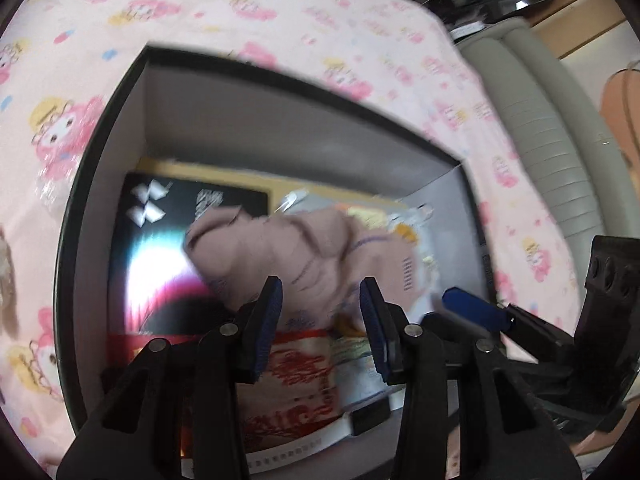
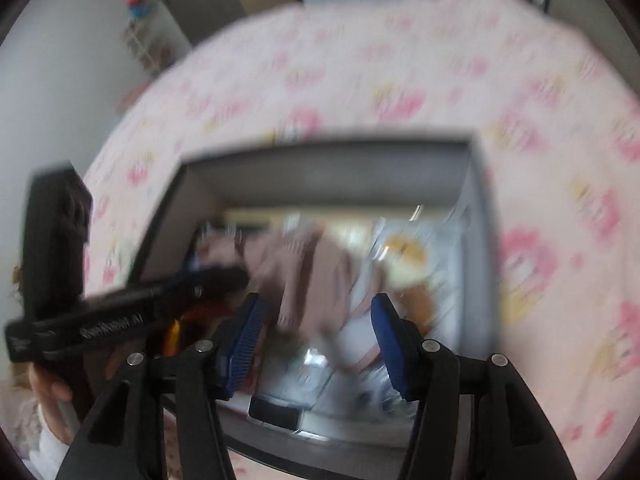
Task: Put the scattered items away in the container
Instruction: 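Lower the socks into the box and open the left gripper, then move the left gripper to the brown-and-white tube on the bedspread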
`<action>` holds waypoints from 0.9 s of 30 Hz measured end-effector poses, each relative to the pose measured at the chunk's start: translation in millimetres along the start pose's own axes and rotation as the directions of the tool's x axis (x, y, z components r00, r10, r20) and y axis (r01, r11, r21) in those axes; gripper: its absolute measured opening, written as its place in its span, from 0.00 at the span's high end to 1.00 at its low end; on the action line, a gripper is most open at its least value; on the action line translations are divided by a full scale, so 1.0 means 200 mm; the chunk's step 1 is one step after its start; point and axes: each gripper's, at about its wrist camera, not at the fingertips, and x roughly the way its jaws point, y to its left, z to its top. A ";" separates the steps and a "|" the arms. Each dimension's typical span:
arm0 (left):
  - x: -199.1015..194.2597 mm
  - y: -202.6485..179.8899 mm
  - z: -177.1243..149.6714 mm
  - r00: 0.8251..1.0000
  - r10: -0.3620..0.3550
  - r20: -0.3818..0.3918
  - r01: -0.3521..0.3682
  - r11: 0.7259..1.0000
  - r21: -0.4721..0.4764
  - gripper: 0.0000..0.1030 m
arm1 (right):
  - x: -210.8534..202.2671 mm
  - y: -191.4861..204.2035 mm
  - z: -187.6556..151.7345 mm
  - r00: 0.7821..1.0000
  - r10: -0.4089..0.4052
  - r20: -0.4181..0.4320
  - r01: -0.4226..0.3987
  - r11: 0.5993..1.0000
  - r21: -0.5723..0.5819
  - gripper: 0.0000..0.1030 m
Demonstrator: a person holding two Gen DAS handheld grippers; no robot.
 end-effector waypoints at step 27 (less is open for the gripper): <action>-0.86 -0.37 -0.52 0.941 -0.081 0.329 -0.026 0.951 0.309 0.46 | -0.79 0.43 -0.35 0.903 -0.225 0.365 0.237 0.971 0.011 0.42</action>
